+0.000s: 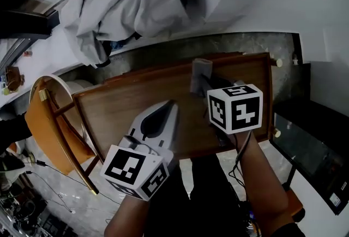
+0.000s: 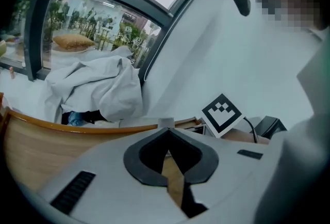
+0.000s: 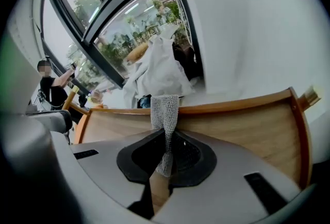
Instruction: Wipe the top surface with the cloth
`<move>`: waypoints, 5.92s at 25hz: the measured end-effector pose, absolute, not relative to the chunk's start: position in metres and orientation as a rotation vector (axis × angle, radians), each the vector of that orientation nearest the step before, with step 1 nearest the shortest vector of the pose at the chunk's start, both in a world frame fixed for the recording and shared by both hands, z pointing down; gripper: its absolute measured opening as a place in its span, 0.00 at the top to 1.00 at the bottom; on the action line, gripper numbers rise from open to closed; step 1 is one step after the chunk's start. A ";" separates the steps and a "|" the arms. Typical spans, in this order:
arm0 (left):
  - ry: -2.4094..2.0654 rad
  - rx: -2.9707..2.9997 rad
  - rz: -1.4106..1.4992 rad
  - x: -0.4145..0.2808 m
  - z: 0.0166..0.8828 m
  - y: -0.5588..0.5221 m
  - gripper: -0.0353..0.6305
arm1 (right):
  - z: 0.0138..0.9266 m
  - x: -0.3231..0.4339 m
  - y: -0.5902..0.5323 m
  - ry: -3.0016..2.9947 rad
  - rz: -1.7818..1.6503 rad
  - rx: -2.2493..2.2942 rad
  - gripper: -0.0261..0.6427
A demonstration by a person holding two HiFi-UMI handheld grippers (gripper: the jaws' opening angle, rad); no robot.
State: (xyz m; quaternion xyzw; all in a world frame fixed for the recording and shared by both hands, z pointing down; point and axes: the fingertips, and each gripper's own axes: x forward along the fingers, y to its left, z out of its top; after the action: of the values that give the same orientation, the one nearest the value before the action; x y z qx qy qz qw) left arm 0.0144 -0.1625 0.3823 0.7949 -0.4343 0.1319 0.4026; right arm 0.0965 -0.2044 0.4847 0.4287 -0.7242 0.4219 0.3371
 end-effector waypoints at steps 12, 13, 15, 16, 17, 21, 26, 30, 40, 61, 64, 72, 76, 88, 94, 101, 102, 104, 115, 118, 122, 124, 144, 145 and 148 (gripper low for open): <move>-0.979 2.050 0.362 0.107 0.399 -0.183 0.93 | 0.477 0.217 -0.225 -1.766 1.101 1.298 0.90; -0.974 2.053 0.361 0.113 0.398 -0.184 0.93 | 0.476 0.225 -0.227 -1.755 1.102 1.314 0.90; -0.965 2.059 0.361 0.124 0.398 -0.185 0.93 | 0.475 0.239 -0.229 -1.735 1.103 1.343 0.90; -0.963 2.061 0.362 0.128 0.397 -0.185 0.93 | 0.474 0.245 -0.230 -1.725 1.102 1.358 0.90; -0.961 2.062 0.362 0.131 0.397 -0.186 0.93 | 0.474 0.251 -0.231 -1.716 1.100 1.372 0.90; -0.968 2.061 0.358 0.135 0.397 -0.187 0.93 | 0.473 0.266 -0.232 -1.669 1.093 1.419 0.90; -1.005 2.047 0.350 0.122 0.398 -0.185 0.93 | 0.469 0.279 -0.232 -1.606 1.020 1.461 0.90; -1.039 2.018 0.330 0.092 0.395 -0.179 0.93 | 0.447 0.266 -0.232 -1.641 0.954 1.490 0.90; -1.255 1.960 0.224 -0.064 0.333 -0.147 0.93 | 0.420 0.025 -0.179 -2.094 1.086 1.089 0.90; -1.439 1.819 0.092 -0.263 0.300 -0.071 0.93 | 0.475 -0.301 -0.096 -2.149 1.180 0.560 0.90; -1.435 1.826 0.091 -0.260 0.302 -0.072 0.93 | 0.485 -0.292 -0.098 -2.102 1.150 0.601 0.90; -1.409 1.838 0.138 -0.229 0.317 -0.084 0.93 | 0.494 -0.235 -0.113 -2.024 1.134 0.695 0.90; -1.396 1.827 0.182 -0.208 0.334 -0.089 0.93 | 0.495 -0.192 -0.125 -1.995 1.116 0.756 0.90; -1.286 1.865 0.246 -0.110 0.366 -0.112 0.93 | 0.494 -0.045 -0.152 -1.894 1.132 0.941 0.90; -1.227 1.891 0.291 -0.058 0.377 -0.116 0.93 | 0.491 0.027 -0.166 -1.851 1.141 1.036 0.90; -1.185 1.916 0.317 -0.004 0.390 -0.126 0.93 | 0.489 0.102 -0.179 -1.823 1.137 1.123 0.90; -1.181 1.919 0.320 0.003 0.391 -0.127 0.93 | 0.488 0.112 -0.181 -1.818 1.134 1.136 0.90; -1.172 1.925 0.331 0.015 0.393 -0.129 0.93 | 0.486 0.132 -0.184 -1.807 1.135 1.160 0.90; -1.144 1.956 0.399 0.071 0.419 -0.145 0.93 | 0.483 0.226 -0.191 -1.724 1.123 1.276 0.90; -1.135 1.955 0.421 0.081 0.428 -0.151 0.93 | 0.482 0.242 -0.188 -1.702 1.119 1.293 0.90; -1.116 1.941 0.451 0.095 0.436 -0.154 0.93 | 0.477 0.262 -0.191 -1.674 1.075 1.321 0.90; -1.106 1.938 0.464 0.102 0.439 -0.155 0.93 | 0.475 0.275 -0.192 -1.647 1.063 1.352 0.90; -1.447 1.737 0.293 -0.178 0.350 -0.069 0.93 | 0.444 -0.153 -0.090 -2.189 1.218 0.699 0.90; -1.464 1.729 0.288 -0.195 0.345 -0.062 0.93 | 0.445 -0.179 -0.081 -2.199 1.222 0.656 0.90; -1.502 1.723 0.278 -0.235 0.336 -0.048 0.93 | 0.456 -0.235 -0.060 -2.200 1.235 0.588 0.90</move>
State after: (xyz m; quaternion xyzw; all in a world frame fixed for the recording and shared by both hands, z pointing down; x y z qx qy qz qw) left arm -0.2351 -0.0480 0.3360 0.6832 -0.5959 0.1104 0.4073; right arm -0.2347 -0.0597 0.4555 0.2183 -0.8171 0.4588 0.2723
